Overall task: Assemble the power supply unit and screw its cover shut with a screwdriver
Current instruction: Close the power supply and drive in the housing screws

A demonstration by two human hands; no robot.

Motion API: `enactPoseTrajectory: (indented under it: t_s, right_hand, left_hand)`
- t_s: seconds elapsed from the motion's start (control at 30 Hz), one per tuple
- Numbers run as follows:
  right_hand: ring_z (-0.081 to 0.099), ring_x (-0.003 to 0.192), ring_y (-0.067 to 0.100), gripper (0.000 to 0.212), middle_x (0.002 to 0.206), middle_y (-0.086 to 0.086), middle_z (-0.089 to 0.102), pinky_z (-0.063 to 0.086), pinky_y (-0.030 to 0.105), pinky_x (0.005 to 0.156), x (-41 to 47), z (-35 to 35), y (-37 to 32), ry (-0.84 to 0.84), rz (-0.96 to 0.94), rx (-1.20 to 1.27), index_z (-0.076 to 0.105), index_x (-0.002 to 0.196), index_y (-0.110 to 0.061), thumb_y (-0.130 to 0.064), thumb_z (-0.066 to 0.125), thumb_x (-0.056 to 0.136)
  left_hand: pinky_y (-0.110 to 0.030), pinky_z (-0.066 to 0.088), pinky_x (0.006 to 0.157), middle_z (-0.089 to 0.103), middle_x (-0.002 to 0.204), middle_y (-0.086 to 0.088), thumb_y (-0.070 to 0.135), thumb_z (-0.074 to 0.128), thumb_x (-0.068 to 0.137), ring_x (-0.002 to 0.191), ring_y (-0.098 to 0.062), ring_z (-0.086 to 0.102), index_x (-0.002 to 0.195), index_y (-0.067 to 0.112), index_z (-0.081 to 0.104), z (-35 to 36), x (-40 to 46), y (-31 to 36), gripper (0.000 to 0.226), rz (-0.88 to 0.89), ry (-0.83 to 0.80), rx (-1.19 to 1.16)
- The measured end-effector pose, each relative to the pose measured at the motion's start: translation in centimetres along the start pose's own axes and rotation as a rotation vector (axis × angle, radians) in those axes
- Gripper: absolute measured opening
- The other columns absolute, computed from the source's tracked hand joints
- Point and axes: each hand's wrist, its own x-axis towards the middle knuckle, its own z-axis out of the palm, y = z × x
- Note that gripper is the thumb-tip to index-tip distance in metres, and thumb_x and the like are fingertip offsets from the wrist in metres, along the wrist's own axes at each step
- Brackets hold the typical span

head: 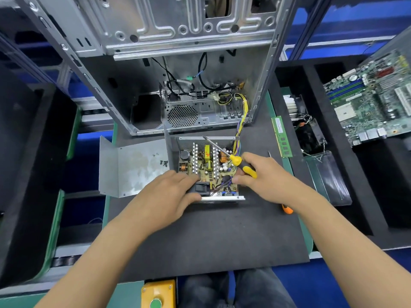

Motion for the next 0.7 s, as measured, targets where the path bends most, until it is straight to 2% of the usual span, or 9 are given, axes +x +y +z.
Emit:
enactPoseTrajectory:
  t_s: [0.07, 0.17, 0.27, 0.37, 0.47, 0.53, 0.6, 0.7]
  right_hand:
    - [0.053, 0.070, 0.000, 0.026, 0.076, -0.034, 0.061, 0.037, 0.019, 0.057, 0.1, 0.1, 0.2, -0.018, 0.015, -0.003, 0.048, 0.079, -0.029, -0.034, 0.072, 0.088]
    - [0.058, 0.076, -0.001, 0.027, 0.083, -0.027, 0.066, 0.043, 0.012, 0.063, 0.1, 0.1, 0.7, -0.065, 0.025, -0.008, 0.049, 0.079, -0.032, -0.027, 0.074, 0.088]
    - [0.062, 0.080, -0.004, 0.027, 0.092, -0.017, 0.070, 0.043, 0.011, 0.066, -0.1, 0.2, 1.1, -0.080, 0.031, -0.026, 0.049, 0.080, -0.027, -0.022, 0.074, 0.088]
    - [0.059, 0.079, -0.009, 0.026, 0.091, -0.017, 0.071, 0.042, 0.010, 0.062, -0.1, 0.2, 1.3, -0.024, 0.019, -0.048, 0.050, 0.079, -0.027, -0.024, 0.075, 0.088]
    - [0.057, 0.080, -0.010, 0.030, 0.089, -0.016, 0.071, 0.041, 0.012, 0.061, 0.1, 0.2, 1.6, 0.009, 0.004, -0.055, 0.048, 0.077, -0.030, -0.025, 0.076, 0.087]
    - [0.059, 0.078, -0.001, 0.029, 0.090, -0.008, 0.070, 0.047, 0.024, 0.065, 0.1, 0.2, 1.8, -0.007, -0.002, -0.086, 0.049, 0.080, -0.025, -0.024, 0.078, 0.085]
    - [0.056, 0.083, 0.020, 0.023, 0.090, -0.001, 0.064, 0.045, 0.034, 0.073, 0.2, 0.3, 2.0, -0.009, -0.047, -0.180, 0.055, 0.086, -0.019, -0.019, 0.078, 0.083]
    - [0.048, 0.085, 0.017, 0.014, 0.091, -0.005, 0.054, 0.043, 0.034, 0.077, 0.1, 0.8, 2.4, -0.024, -0.106, -0.295, 0.061, 0.094, -0.015, -0.013, 0.073, 0.086]
  left_hand:
    - [-0.031, 0.041, 0.093, 0.061, 0.113, 0.000, 0.043, 0.040, 0.104, 0.104, -0.026, 0.054, 0.156, 0.022, 0.032, 0.2, 0.3, 0.6, 0.057, 0.012, -0.006, 0.050]
    - [-0.032, 0.039, 0.100, 0.056, 0.124, 0.002, 0.048, 0.029, 0.105, 0.111, -0.024, 0.049, 0.159, 0.025, 0.021, 1.0, 0.6, 1.5, 0.059, 0.010, -0.035, 0.147]
    - [-0.035, 0.038, 0.103, 0.053, 0.132, 0.004, 0.043, 0.028, 0.107, 0.117, -0.023, 0.047, 0.153, 0.024, 0.033, 1.3, 1.1, 1.9, 0.050, -0.008, -0.052, 0.105]
    - [-0.035, 0.043, 0.098, 0.061, 0.123, 0.004, 0.033, 0.039, 0.107, 0.114, -0.023, 0.055, 0.139, 0.024, 0.054, 0.8, 1.1, 1.3, 0.037, -0.062, -0.031, -0.104]
    - [-0.037, 0.048, 0.090, 0.066, 0.115, 0.007, 0.032, 0.048, 0.104, 0.108, -0.022, 0.059, 0.127, 0.026, 0.065, 0.4, 1.0, 1.0, 0.029, -0.108, 0.028, -0.177]
    - [-0.037, 0.048, 0.088, 0.066, 0.113, 0.006, 0.033, 0.050, 0.103, 0.106, -0.023, 0.060, 0.125, 0.026, 0.067, 0.3, 1.2, 1.1, 0.028, -0.129, 0.027, -0.176]
    - [-0.037, 0.047, 0.087, 0.065, 0.112, 0.005, 0.034, 0.050, 0.103, 0.106, -0.024, 0.060, 0.125, 0.025, 0.066, 0.3, 1.3, 1.0, 0.028, -0.131, 0.019, -0.168]
    - [-0.038, 0.046, 0.085, 0.065, 0.114, 0.007, 0.039, 0.050, 0.102, 0.106, -0.025, 0.060, 0.127, 0.026, 0.063, -0.1, 1.0, 0.6, 0.031, -0.103, -0.011, -0.106]
